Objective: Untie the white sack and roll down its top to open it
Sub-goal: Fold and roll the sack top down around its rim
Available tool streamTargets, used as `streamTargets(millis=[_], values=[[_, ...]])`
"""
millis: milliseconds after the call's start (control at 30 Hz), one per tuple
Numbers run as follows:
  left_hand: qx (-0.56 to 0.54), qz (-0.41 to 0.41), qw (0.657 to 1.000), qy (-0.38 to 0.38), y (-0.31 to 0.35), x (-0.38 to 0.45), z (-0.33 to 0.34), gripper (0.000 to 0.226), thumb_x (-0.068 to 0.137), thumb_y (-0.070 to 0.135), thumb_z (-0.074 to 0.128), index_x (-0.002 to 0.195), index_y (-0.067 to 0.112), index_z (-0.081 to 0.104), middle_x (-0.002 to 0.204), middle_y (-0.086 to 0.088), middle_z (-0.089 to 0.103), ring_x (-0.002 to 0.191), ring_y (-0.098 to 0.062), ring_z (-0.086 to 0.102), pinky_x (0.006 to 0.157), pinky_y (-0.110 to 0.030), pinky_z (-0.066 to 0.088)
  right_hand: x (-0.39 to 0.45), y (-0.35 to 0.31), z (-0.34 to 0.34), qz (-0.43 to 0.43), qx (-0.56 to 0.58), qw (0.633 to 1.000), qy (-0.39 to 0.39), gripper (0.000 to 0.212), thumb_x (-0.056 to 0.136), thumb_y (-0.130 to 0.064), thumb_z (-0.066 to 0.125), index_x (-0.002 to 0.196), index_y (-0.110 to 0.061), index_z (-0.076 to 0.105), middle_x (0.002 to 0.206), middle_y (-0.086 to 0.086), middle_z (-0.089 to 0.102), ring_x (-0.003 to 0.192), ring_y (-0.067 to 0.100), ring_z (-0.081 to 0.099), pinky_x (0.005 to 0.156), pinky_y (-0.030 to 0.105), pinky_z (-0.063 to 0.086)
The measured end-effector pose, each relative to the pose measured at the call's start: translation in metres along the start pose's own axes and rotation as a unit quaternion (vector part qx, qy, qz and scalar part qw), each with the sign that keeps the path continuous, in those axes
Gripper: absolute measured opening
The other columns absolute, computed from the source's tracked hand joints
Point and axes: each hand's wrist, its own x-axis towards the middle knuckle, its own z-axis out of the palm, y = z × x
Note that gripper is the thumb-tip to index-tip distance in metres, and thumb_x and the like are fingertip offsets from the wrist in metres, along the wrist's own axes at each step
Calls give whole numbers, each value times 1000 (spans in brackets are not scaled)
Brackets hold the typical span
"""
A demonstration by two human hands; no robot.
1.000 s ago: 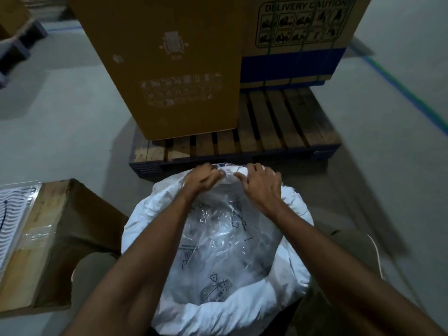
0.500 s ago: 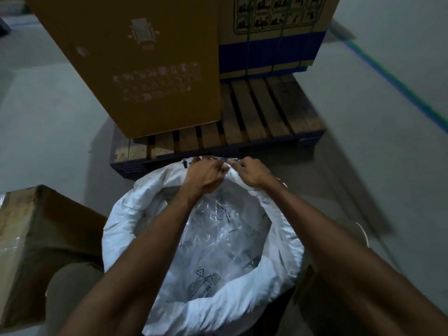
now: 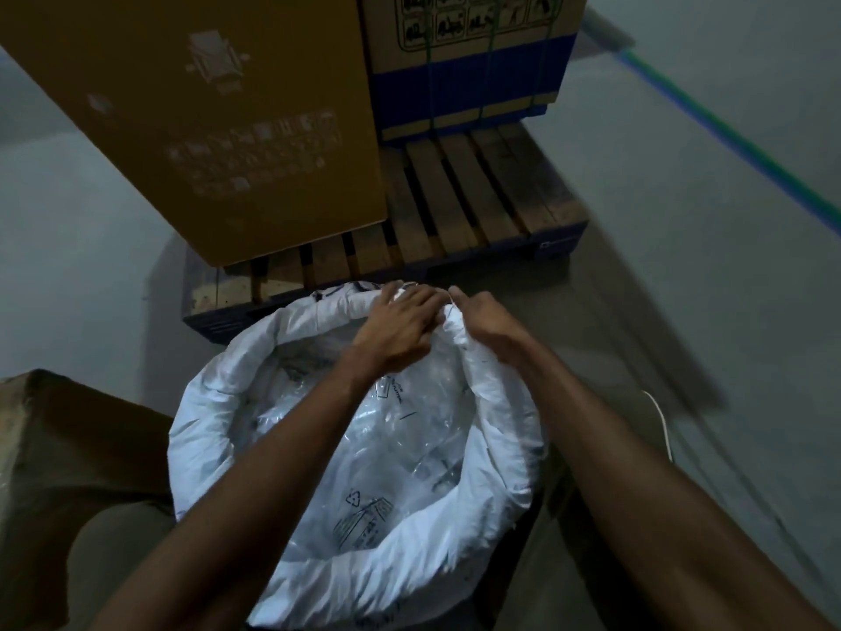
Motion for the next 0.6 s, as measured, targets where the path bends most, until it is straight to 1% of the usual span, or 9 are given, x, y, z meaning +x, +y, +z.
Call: streamTargets(millis=[67,133,200,233,300,367,433,500,600], values=[[-18,-16,1000,14,9,6,-2,17,100,29,39,102,26,56,105,1,63,106,-19,55,112,-48,32,5,3,-7,40,48,997,-39,63,104,-62,38,116,-6,66,101,13,70,86,23,65,67,31,46],[-27,-66,997,4,17,14,-5,20,94,23,46,75,27,48,74,7,53,76,-14,49,101,-45,38,6,12,-6,24,63,998,-5,64,102,-65,40,103,-9,70,98,10,71,85,25,65,69,31,46],[-46,-150,988,-10,21,21,-8,23,90,24,48,68,21,52,66,2,53,62,-14,45,83,-38,42,-1,22,0,-19,11,998,63,59,100,-69,38,88,-18,65,92,6,66,92,27,63,77,36,49],[-59,-192,980,-10,21,25,-9,24,90,28,48,71,16,57,68,-1,56,60,-15,45,72,-34,41,-12,25,5,-27,-24,995,93,61,98,-73,37,97,-18,65,105,10,65,105,30,62,87,40,50],[-88,-247,964,-32,19,33,-15,31,88,40,44,73,16,57,76,-5,58,64,-17,47,62,-30,35,-33,36,15,3,-38,989,144,82,92,-81,35,129,-12,59,134,16,58,126,36,54,103,47,46],[-94,-240,963,-85,17,41,-17,35,89,47,39,71,20,53,87,-9,61,72,-19,51,65,-32,35,-45,49,22,44,0,983,176,95,87,-87,35,133,-9,60,135,16,62,124,35,59,103,44,49],[-69,-193,972,-119,18,45,-13,39,98,50,40,93,19,63,109,-13,65,97,-27,60,82,-39,42,-48,61,25,46,59,980,184,87,90,-83,37,120,-7,68,118,16,70,113,34,65,94,39,51],[-34,-128,986,-104,25,36,-6,55,100,61,36,139,25,49,143,-15,51,134,-35,45,113,-55,31,-47,64,19,36,117,977,175,76,96,-74,42,106,-4,71,96,12,70,104,32,68,82,32,48],[12,20,997,-78,39,19,4,66,99,66,30,156,33,30,160,-7,36,150,-28,27,123,-60,14,-34,66,6,66,197,974,86,77,95,-75,42,115,-7,69,99,6,69,103,25,68,82,31,47]])
